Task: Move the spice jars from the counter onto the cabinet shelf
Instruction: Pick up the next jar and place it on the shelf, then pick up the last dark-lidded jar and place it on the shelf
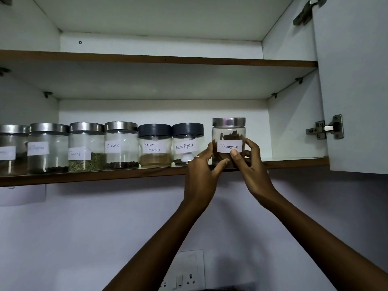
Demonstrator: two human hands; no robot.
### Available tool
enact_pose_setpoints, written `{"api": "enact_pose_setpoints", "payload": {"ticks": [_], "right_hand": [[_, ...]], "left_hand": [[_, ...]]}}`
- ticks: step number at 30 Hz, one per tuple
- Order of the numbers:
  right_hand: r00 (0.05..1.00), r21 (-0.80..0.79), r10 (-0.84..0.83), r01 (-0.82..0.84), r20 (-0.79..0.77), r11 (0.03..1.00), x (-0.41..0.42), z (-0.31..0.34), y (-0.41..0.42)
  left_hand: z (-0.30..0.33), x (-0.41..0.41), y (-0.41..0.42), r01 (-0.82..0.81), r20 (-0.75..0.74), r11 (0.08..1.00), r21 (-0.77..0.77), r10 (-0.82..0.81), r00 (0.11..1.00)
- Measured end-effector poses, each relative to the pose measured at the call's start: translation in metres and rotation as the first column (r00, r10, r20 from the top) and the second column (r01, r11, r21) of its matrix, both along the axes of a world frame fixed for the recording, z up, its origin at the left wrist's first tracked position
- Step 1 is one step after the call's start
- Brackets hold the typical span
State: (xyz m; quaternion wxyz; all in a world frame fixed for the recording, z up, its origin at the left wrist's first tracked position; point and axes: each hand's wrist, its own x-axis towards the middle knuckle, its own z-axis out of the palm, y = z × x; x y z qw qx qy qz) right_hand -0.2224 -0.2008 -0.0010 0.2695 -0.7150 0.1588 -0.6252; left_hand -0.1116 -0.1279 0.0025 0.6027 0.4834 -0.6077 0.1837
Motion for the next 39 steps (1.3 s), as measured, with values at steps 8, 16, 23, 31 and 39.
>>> {"api": "enact_pose_setpoints", "payload": {"ticks": [8, 16, 23, 31, 39], "right_hand": [[0.991, 0.010, -0.082, 0.083, -0.109, 0.996, 0.010, 0.006, -0.017], [0.926, -0.053, -0.336, 0.332, -0.175, 0.942, 0.026, -0.004, -0.025], [0.873, -0.106, -0.439, 0.426, -0.214, 0.899, 0.029, -0.004, -0.023], [0.863, -0.106, -0.426, 0.413, -0.273, 0.905, 0.028, -0.002, -0.017], [0.927, -0.033, -0.352, 0.351, -0.132, 0.936, 0.030, -0.019, -0.006]], "left_hand": [[-0.002, -0.014, -0.013, -0.157, -0.122, 0.986, -0.050, 0.150, 0.981], [-0.013, -0.018, -0.021, -0.397, -0.187, 0.918, -0.012, 0.388, 0.903], [-0.019, -0.018, -0.027, -0.528, -0.063, 0.848, 0.041, 0.530, 0.846], [-0.023, -0.020, -0.026, -0.519, -0.002, 0.853, 0.050, 0.520, 0.854], [-0.042, -0.010, -0.007, -0.452, 0.032, 0.892, 0.001, 0.452, 0.892]]}}
